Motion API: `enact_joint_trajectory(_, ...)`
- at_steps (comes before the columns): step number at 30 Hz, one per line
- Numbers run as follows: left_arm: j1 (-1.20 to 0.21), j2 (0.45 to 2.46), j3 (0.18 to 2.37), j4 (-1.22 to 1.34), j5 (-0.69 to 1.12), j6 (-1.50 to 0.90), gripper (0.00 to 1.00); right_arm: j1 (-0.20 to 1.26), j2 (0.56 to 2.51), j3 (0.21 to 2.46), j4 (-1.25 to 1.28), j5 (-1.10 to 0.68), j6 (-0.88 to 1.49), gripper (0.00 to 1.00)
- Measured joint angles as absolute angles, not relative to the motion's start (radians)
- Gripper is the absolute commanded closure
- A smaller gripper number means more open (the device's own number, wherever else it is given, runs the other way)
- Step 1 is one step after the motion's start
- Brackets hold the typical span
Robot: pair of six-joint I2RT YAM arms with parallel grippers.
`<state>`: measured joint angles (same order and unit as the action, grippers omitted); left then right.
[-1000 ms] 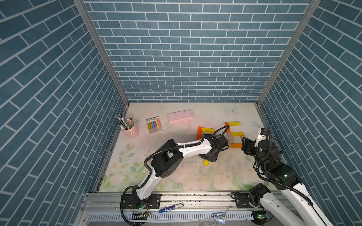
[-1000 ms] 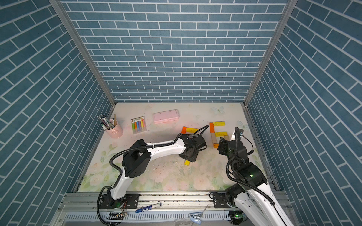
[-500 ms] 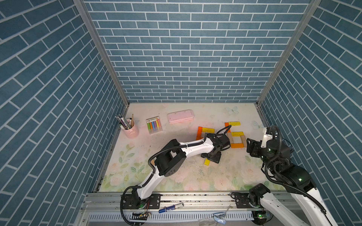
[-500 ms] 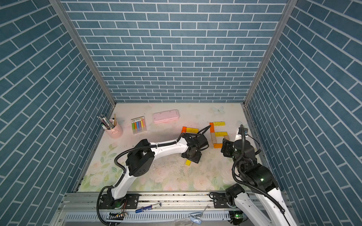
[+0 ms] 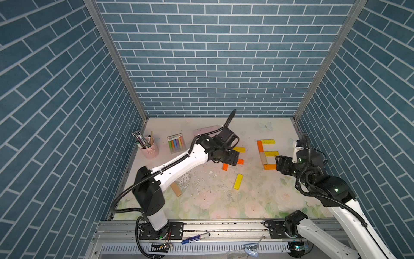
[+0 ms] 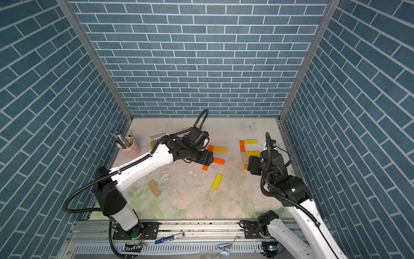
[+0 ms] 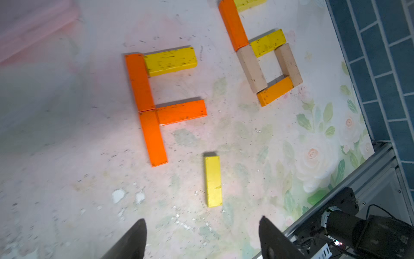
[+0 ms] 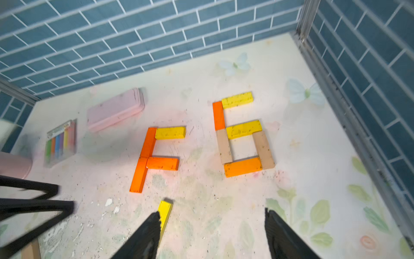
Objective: Assemble the number 6 with building blocks
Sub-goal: Place the building block at the center of the board, then assemble the building block at the center of the board.
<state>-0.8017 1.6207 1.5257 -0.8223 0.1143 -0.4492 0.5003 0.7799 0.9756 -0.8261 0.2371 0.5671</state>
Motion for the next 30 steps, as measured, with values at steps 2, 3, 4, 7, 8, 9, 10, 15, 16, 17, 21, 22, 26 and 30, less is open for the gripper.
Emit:
enact_joint_trajectory(2, -0.743, 1.53, 1.442, -0.823, 0.114, -0.424, 0.19, 0.518, 0.842, 0.91, -0.786, 0.209, 0.623, 0.26)
enact_joint_trajectory(3, -0.713, 1.488, 1.402, -0.825, 0.114, -0.411, 0.19, 0.541, 0.883, 0.882, -0.765, 0.202, 0.652, 0.26)
enact_joint_trajectory(4, -0.688, 1.454, 1.368, -0.828, 0.112, -0.402, 0.19, 0.568, 0.929, 0.863, -0.745, 0.199, 0.679, 0.26)
enact_joint_trajectory(7, -0.627, 1.354, 1.269, -0.842, 0.101, -0.373, 0.19, 0.661, 1.095, 0.834, -0.682, 0.191, 0.757, 0.3)
enact_joint_trajectory(8, -0.614, 1.327, 1.244, -0.849, 0.094, -0.363, 0.19, 0.687, 1.15, 0.835, -0.656, 0.186, 0.782, 0.34)
enact_joint_trajectory(9, -0.603, 1.304, 1.224, -0.856, 0.091, -0.353, 0.19, 0.71, 1.203, 0.835, -0.628, 0.181, 0.807, 0.35)
enact_joint_trajectory(10, -0.596, 1.287, 1.21, -0.86, 0.086, -0.345, 0.19, 0.729, 1.249, 0.838, -0.607, 0.178, 0.831, 0.35)
enact_joint_trajectory(15, -0.571, 1.238, 1.174, -0.87, 0.052, -0.296, 0.19, 0.801, 1.458, 0.894, -0.554, 0.169, 0.929, 0.36)
enact_joint_trajectory(16, -0.566, 1.23, 1.167, -0.868, 0.047, -0.288, 0.19, 0.809, 1.491, 0.912, -0.549, 0.166, 0.943, 0.35)
enact_joint_trajectory(17, -0.56, 1.222, 1.158, -0.867, 0.042, -0.278, 0.19, 0.818, 1.529, 0.936, -0.542, 0.159, 0.956, 0.36)
enact_joint_trajectory(21, -0.534, 1.205, 1.12, -0.855, 0.041, -0.256, 0.2, 0.841, 1.643, 1.024, -0.534, 0.137, 0.99, 0.35)
enact_joint_trajectory(22, -0.529, 1.206, 1.115, -0.855, 0.046, -0.253, 0.2, 0.844, 1.66, 1.04, -0.536, 0.134, 0.992, 0.35)
enact_joint_trajectory(26, -0.516, 1.204, 1.108, -0.847, 0.062, -0.249, 0.2, 0.851, 1.705, 1.08, -0.551, 0.126, 1.005, 0.36)
enact_joint_trajectory(30, -0.515, 1.193, 1.099, -0.833, 0.074, -0.249, 0.21, 0.854, 1.706, 1.078, -0.574, 0.122, 1.029, 0.38)
